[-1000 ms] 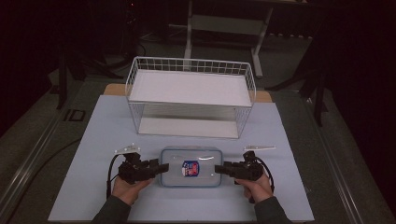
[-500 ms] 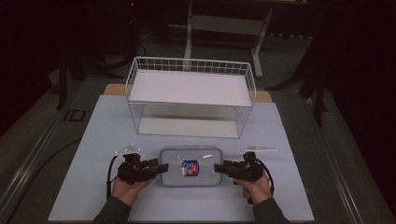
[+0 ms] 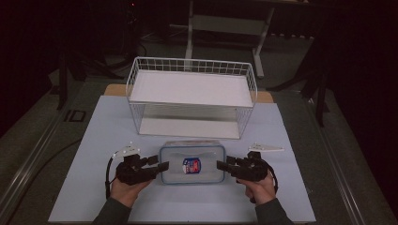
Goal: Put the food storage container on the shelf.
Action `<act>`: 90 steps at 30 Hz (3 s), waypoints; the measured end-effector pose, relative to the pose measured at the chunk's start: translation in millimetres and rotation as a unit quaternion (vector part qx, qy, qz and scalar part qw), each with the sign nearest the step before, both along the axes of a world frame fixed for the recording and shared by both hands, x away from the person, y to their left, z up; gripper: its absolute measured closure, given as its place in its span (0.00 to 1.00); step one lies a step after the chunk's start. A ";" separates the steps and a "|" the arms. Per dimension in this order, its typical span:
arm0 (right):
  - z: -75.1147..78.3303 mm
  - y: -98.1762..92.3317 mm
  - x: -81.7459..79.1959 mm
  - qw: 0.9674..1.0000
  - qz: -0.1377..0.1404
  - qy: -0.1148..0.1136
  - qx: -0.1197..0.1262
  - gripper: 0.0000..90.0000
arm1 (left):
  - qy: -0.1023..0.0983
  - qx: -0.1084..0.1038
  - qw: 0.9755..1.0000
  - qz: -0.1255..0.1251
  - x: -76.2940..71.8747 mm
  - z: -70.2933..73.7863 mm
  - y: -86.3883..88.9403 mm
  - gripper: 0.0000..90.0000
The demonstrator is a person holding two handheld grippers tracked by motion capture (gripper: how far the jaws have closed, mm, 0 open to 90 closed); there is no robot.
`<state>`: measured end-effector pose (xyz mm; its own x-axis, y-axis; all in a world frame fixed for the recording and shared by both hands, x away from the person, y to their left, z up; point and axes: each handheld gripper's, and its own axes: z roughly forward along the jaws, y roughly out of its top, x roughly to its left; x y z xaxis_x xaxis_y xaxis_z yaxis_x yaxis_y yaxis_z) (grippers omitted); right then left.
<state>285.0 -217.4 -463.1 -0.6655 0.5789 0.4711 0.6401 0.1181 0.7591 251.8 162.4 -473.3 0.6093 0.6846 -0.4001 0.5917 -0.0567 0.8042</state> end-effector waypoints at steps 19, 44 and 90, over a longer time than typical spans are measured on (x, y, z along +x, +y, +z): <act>35.2 0.9 -6.3 0.997 0.005 -0.078 -0.004 0.57 | -0.051 0.001 0.999 -0.004 -3.9 29.4 0.7 0.54; 92.9 7.7 4.7 0.988 0.002 -0.153 0.009 0.57 | -0.126 0.004 0.992 0.001 7.7 85.0 7.2 0.54; 148.5 18.1 66.3 0.975 -0.021 -0.222 0.016 0.57 | -0.173 -0.016 0.985 -0.009 88.5 137.6 18.9 0.54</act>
